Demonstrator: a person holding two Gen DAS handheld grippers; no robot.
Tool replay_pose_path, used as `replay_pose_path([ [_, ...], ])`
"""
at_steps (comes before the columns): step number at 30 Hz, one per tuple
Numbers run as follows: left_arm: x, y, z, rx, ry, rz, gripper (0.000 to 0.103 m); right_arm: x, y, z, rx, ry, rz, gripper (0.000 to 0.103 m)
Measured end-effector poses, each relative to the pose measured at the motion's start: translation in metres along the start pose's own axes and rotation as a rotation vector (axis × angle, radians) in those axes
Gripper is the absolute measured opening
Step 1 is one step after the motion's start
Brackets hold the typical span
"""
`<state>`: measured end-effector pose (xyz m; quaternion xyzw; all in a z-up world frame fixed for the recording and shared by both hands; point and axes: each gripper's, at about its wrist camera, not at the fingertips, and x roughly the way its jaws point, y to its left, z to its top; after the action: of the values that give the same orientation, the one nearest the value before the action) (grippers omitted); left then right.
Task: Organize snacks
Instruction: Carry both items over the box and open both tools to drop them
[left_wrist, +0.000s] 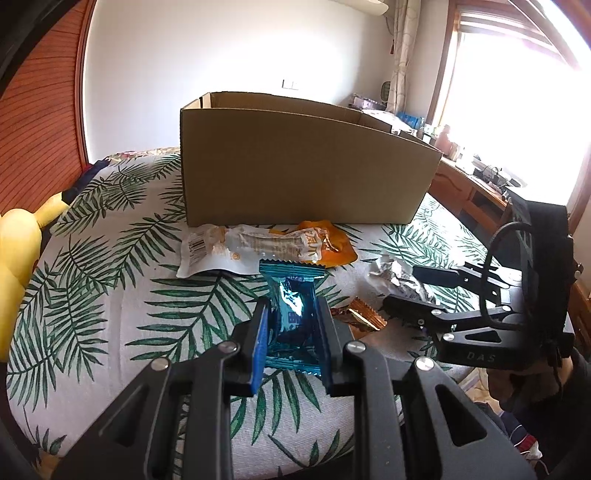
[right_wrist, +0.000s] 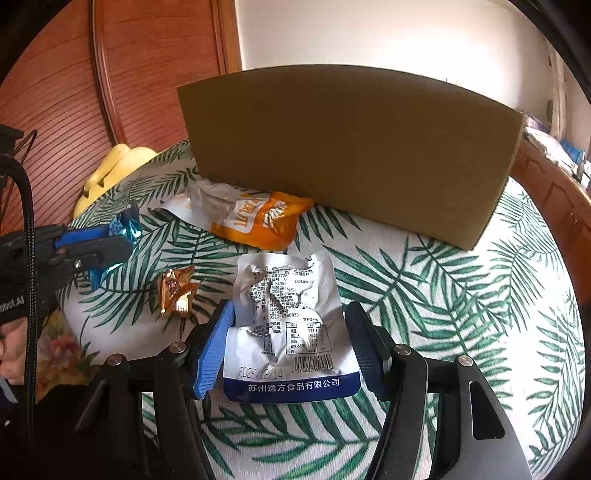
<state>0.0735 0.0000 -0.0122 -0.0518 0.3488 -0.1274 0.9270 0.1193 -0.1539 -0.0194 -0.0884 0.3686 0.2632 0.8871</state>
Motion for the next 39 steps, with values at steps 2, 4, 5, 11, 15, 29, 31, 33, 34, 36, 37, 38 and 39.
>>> replay_pose_path([
  [2, 0.0, -0.001, 0.001, 0.005, -0.001, 0.0, 0.021, -0.006, -0.003, -0.002, 0.008, -0.021, -0.017, 0.063],
  [4, -0.001, -0.003, 0.002, 0.008, -0.003, -0.002, 0.021, -0.013, -0.005, -0.002, 0.019, -0.043, -0.027, 0.063],
  [5, -0.002, -0.004, 0.002, 0.009, -0.005, -0.002, 0.021, -0.016, -0.006, -0.002, 0.022, -0.052, -0.033, 0.063],
  [11, -0.007, -0.01, 0.013, 0.029, -0.022, -0.002, 0.021, -0.039, -0.013, 0.002, 0.031, -0.105, -0.058, 0.063],
  [15, -0.012, -0.013, 0.027, 0.047, -0.048, -0.001, 0.021, -0.053, -0.014, 0.01, 0.024, -0.141, -0.068, 0.063],
  [29, -0.016, -0.029, 0.081, 0.122, -0.116, 0.01, 0.021, -0.086, -0.012, 0.053, -0.037, -0.233, -0.104, 0.063],
  [31, -0.015, -0.032, 0.09, 0.131, -0.122, 0.008, 0.021, -0.088, -0.012, 0.057, -0.041, -0.24, -0.106, 0.063],
  [33, -0.013, -0.033, 0.098, 0.135, -0.125, 0.005, 0.021, -0.089, -0.014, 0.062, -0.04, -0.245, -0.103, 0.064],
  [34, -0.012, -0.034, 0.102, 0.137, -0.128, 0.004, 0.021, -0.089, -0.014, 0.064, -0.04, -0.247, -0.102, 0.063],
  [36, -0.009, -0.035, 0.108, 0.142, -0.131, 0.004, 0.021, -0.089, -0.017, 0.068, -0.039, -0.253, -0.101, 0.064],
  [37, -0.007, -0.036, 0.111, 0.144, -0.132, 0.003, 0.021, -0.088, -0.018, 0.071, -0.039, -0.257, -0.101, 0.064],
  [38, -0.004, -0.036, 0.114, 0.147, -0.132, 0.002, 0.021, -0.088, -0.019, 0.073, -0.039, -0.26, -0.1, 0.063],
  [39, -0.002, -0.037, 0.117, 0.15, -0.133, 0.002, 0.021, -0.087, -0.02, 0.076, -0.038, -0.264, -0.1, 0.064],
])
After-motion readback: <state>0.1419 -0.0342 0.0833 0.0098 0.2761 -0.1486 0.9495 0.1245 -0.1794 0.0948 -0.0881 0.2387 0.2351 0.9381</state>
